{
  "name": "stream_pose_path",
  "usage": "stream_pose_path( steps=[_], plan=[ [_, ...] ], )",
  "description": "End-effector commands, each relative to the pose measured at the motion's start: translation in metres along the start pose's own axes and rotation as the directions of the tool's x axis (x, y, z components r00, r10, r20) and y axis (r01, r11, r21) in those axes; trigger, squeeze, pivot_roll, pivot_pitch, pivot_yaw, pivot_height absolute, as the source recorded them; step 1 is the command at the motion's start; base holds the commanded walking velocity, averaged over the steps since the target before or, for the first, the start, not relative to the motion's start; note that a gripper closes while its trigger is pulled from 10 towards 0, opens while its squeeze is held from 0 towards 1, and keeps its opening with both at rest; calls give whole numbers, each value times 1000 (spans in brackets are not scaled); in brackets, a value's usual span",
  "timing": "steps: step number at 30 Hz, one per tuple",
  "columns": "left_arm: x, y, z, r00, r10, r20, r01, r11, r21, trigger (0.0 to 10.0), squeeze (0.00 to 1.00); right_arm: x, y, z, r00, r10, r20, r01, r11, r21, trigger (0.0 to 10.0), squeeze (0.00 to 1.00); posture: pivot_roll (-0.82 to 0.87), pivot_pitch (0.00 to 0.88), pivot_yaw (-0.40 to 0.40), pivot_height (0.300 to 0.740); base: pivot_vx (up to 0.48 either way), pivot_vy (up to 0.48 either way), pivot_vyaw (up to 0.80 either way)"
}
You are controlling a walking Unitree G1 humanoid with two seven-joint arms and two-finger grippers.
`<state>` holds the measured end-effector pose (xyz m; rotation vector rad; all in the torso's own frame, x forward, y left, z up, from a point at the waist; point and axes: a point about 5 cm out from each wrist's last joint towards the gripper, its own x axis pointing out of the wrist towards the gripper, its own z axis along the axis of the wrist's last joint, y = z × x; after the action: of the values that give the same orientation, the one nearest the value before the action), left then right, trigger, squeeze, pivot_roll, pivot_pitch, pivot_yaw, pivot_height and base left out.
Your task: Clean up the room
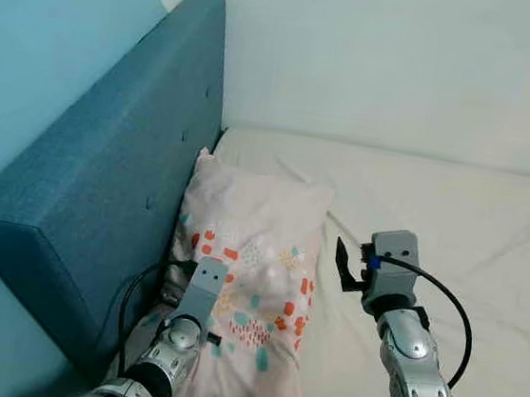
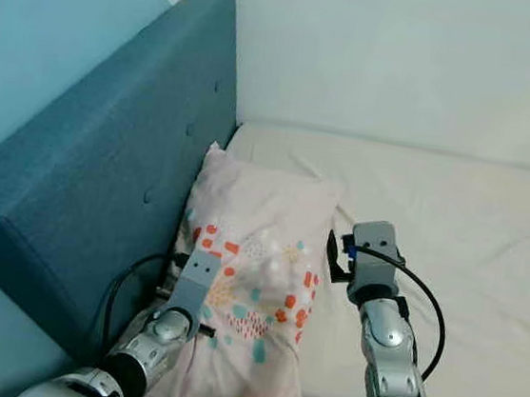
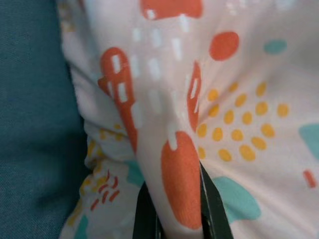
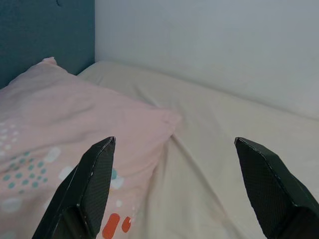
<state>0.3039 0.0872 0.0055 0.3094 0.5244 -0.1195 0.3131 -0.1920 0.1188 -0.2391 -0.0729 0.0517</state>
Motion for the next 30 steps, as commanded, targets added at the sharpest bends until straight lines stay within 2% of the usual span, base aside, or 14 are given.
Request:
stream_pose_path(
  steps=[1,8,9,10,11,13,16,17,18,19,20,22,29,30],
  plan=[
    [-6,-8,-28,990,-90,-107,98,992,79,10000,0,1,-2,2,1000,5,-3,-5,1000,-5,10000,0,-20,148,-9,740,0,0,0],
    [-6,-13,-22,982,-172,-74,176,983,47,10000,31,2,-2,2,1000,6,0,-6,1000,-5,10000,0,-17,143,-10,740,0,0,0],
    [-5,-13,-17,980,-193,-51,195,980,31,10000,216,2,-2,2,1000,7,1,-7,1000,-4,10000,0,-16,141,-11,740,0,0,0],
    [-5,-13,-17,980,-193,-51,195,980,31,10000,216,2,-2,2,1000,7,1,-7,1000,-4,10000,0,-16,141,-11,740,0,0,0],
    [-4,-13,-14,981,-193,-37,194,981,27,10000,808,2,-1,2,1000,11,-3,-11,1000,-3,10000,0,-17,139,-11,740,0,0,0],
    [-4,-13,-12,981,-191,-28,192,981,26,10000,808,2,-1,2,1000,13,-5,-13,1000,-3,10000,0,-17,139,-11,740,0,0,0],
    [-3,-12,-7,985,-171,-2,171,985,31,10000,694,2,5,-11,990,80,-118,-81,997,-10,10000,0,-18,136,-10,740,0,0,0],
    [-2,-11,-1,986,-163,16,163,986,33,10000,125,-22,28,-57,813,348,-466,-392,920,4,10000,0,-22,133,-6,740,0,0,0],
    [-2,-12,0,986,-164,18,163,986,33,10000,125,-33,33,-70,726,410,-552,-469,882,39,10000,0,-22,133,-6,740,0,0,0],
    [-2,-12,0,986,-164,18,163,986,33,10000,125,-33,33,-70,726,410,-552,-469,882,39,10000,0,-22,133,-6,740,0,0,0],
    [-1,-12,1,986,-167,23,166,986,35,10000,71,-45,40,-78,641,481,-598,-537,838,99,10000,0,-21,131,-7,740,0,0,0],
    [-1,-12,3,984,-174,26,173,984,36,10000,39,-57,48,-81,566,551,-613,-587,792,170,10000,0,-20,132,-9,740,0,0,0],
    [-1,-13,3,979,-201,24,200,979,28,10000,12,-74,63,-81,436,658,-614,-672,692,264,10000,0,-21,130,-7,740,0,0,0],
    [-2,-15,3,973,-228,22,228,973,22,10000,1000,-75,63,-80,424,655,-625,-684,684,254,10000,0,-22,127,-5,740,0,0,0]
  ],
)
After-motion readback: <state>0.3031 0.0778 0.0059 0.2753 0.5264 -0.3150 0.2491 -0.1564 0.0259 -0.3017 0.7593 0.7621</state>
